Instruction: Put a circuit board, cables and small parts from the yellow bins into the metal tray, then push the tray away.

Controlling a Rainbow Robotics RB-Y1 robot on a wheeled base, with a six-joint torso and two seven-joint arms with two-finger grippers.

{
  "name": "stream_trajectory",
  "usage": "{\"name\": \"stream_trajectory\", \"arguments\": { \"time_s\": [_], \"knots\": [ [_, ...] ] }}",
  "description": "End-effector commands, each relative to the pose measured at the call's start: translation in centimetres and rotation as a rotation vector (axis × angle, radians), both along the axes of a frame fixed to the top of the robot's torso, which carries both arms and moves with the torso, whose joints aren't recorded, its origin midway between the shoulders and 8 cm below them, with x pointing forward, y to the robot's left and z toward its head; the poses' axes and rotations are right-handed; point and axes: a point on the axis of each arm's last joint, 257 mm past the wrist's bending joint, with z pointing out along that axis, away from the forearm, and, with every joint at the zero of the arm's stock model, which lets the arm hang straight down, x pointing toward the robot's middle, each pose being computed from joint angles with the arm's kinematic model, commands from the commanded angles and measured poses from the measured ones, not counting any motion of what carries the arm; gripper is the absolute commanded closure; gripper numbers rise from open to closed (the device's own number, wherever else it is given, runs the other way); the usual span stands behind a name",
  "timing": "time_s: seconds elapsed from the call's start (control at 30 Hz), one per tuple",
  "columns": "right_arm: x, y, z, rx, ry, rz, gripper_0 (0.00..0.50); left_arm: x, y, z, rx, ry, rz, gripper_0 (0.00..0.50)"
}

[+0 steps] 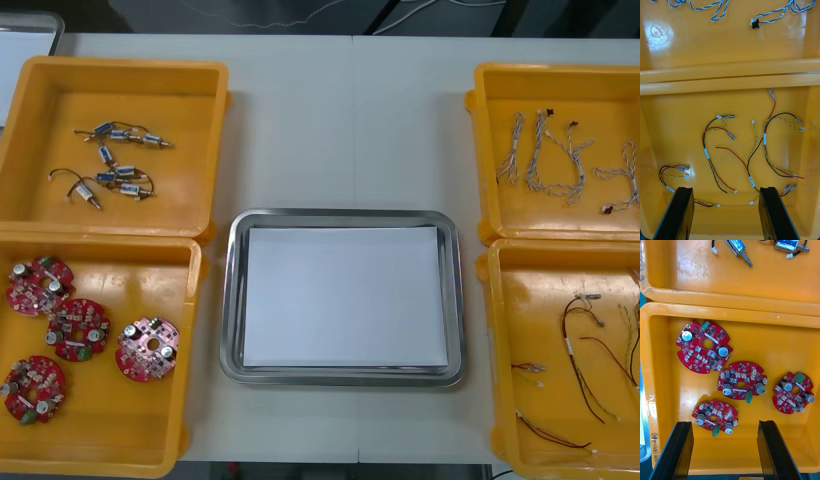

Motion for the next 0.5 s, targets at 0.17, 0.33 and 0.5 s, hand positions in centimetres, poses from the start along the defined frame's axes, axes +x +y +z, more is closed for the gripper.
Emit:
{"name": "stream_trajectory", "arguments": {
  "time_s": [0.17, 0.33, 0.5],
  "knots": [
    [0.00, 0.05, 0.07, -0.002, -0.002, 0.002, 0.000, 0.00, -0.01, 0.04, 0.001, -0.001, -0.001, 0.000],
    [0.00, 0.05, 0.07, -0.002, -0.002, 0.002, 0.000, 0.00, -0.01, 0.04, 0.001, -0.001, -0.001, 0.000],
    [0.00, 0.05, 0.07, -0.002, -0.002, 0.002, 0.000, 0.00, -0.01, 0.04, 0.001, -0.001, -0.001, 0.000]
  ]
}}
